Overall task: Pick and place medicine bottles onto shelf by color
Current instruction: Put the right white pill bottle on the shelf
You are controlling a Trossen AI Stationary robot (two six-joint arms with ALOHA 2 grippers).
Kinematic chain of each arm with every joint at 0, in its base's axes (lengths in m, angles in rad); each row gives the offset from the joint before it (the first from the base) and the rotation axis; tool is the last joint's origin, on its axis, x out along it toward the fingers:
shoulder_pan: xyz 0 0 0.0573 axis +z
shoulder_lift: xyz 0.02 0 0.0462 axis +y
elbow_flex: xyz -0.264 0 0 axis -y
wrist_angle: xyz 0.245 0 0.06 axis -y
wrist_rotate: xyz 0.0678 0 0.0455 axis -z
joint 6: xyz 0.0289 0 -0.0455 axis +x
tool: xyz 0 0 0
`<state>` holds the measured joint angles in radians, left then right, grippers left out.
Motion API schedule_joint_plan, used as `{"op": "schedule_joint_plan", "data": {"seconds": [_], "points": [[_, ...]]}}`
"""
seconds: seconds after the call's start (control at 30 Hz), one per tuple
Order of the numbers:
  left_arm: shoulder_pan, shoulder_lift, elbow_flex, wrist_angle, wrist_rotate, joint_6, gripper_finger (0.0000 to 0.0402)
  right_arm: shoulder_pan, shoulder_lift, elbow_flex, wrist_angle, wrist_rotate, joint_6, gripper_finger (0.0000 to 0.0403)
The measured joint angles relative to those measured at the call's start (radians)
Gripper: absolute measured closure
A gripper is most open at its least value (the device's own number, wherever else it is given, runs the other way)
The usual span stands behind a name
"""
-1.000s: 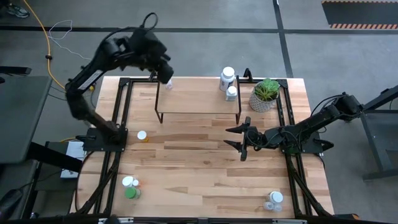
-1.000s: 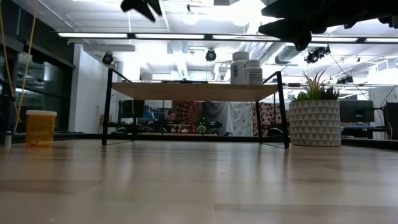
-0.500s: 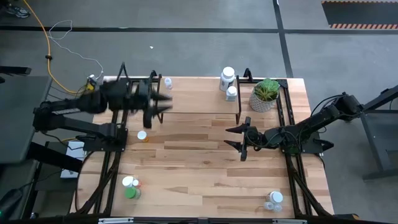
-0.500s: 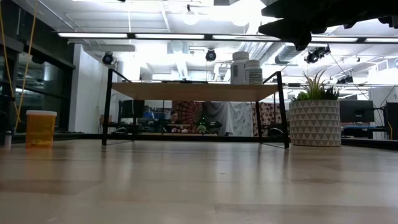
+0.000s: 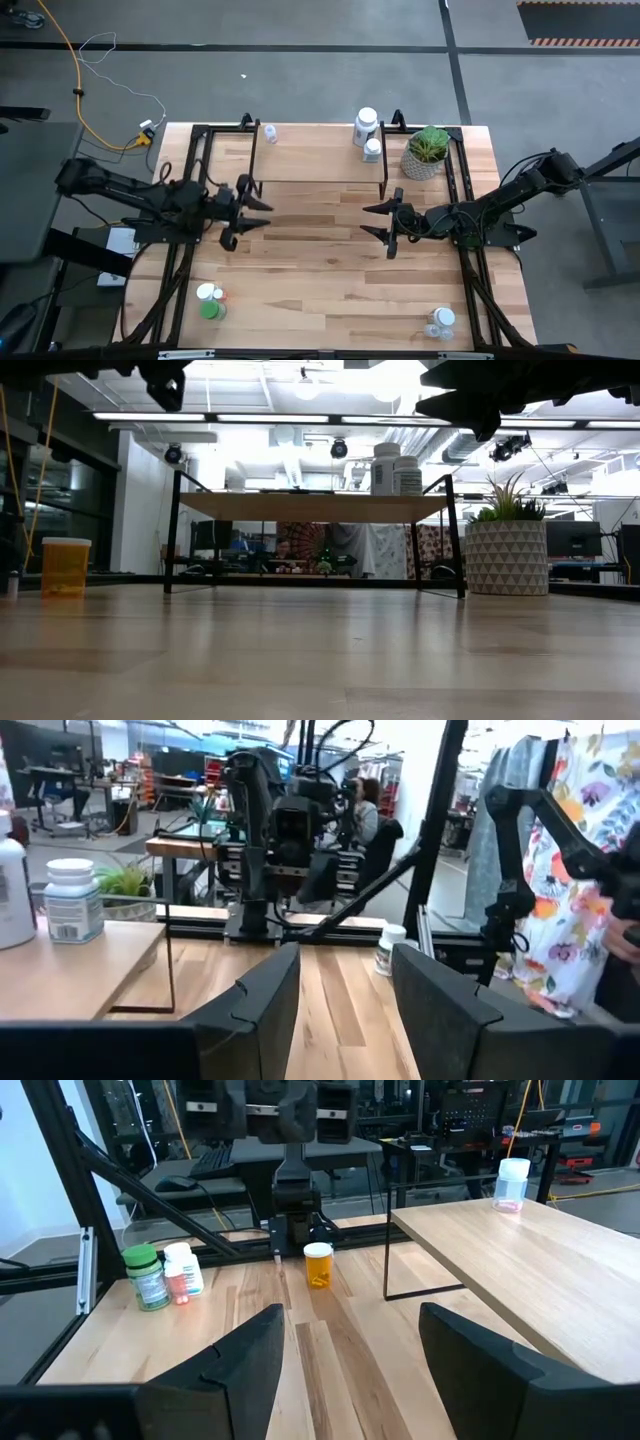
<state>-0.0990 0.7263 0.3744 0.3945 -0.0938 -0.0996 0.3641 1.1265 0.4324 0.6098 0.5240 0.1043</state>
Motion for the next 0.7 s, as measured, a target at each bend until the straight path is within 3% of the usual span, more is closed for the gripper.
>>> {"op": "schedule_joint_plan", "data": {"seconds": [0.47,0.7], "points": [[-0.093,-0.002,0.0,0.004,-0.148,0.059,0.0253,0.0,0.0,0.0,0.0,0.0,0.0,0.0178],[-0.093,-0.001,0.0,-0.001,-0.156,0.059,0.0253,0.0,0.0,0.001,0.028,-0.002,0.016,0.0178]]}}
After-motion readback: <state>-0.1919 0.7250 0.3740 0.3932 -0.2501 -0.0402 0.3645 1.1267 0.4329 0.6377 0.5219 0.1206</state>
